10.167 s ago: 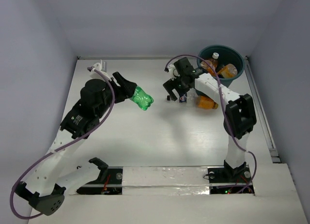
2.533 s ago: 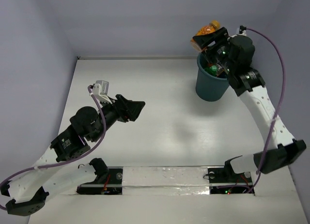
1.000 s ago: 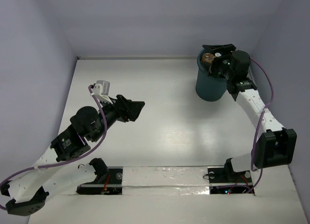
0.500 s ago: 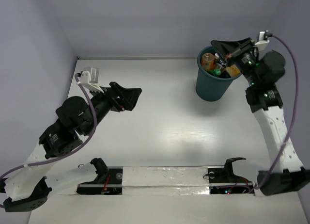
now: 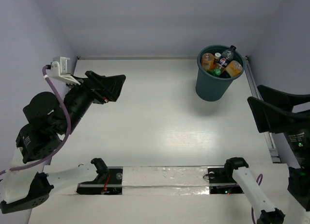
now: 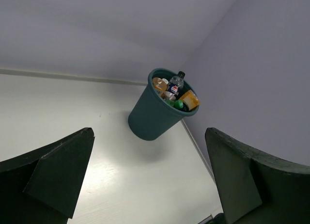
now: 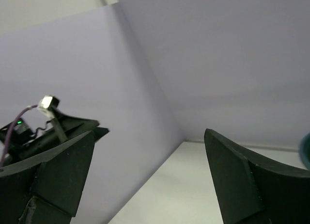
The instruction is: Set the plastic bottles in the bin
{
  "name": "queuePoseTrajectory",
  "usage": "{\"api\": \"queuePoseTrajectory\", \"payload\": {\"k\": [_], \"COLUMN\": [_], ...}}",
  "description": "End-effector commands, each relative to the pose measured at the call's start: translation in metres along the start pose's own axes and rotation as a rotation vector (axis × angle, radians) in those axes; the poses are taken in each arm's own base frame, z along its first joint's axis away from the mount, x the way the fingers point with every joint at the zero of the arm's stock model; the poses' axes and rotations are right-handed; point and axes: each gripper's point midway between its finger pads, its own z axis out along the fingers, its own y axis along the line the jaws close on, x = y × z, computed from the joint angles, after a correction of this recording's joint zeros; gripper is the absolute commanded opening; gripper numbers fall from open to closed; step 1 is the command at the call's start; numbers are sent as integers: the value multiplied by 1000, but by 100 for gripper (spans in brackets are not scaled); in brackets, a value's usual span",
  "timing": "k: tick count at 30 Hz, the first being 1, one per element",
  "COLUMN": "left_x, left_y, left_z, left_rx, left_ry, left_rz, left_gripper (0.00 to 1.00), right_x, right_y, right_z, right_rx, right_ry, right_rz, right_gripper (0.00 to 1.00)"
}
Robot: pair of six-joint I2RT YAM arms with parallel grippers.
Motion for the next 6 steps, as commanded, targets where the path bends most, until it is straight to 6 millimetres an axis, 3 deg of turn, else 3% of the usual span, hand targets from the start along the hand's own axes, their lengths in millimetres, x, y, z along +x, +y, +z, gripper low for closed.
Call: {"api": "queuePoseTrajectory", "payload": {"k": [1,6], "left_x": [-15,-1], "left_y": [0,-5], "left_z": [-7,0], "left_rx": [4,20], "left_ry": [-39,-2], "left_rz": [11,-13], "left_gripper": [99,99], "right_x": [13,6], "right_y": [-49,-47], "right_z": [-2,-2], "right_rx": [215,214], "right_ry": [44,29], "right_rz": [-84,-122], "right_gripper": [100,100]}}
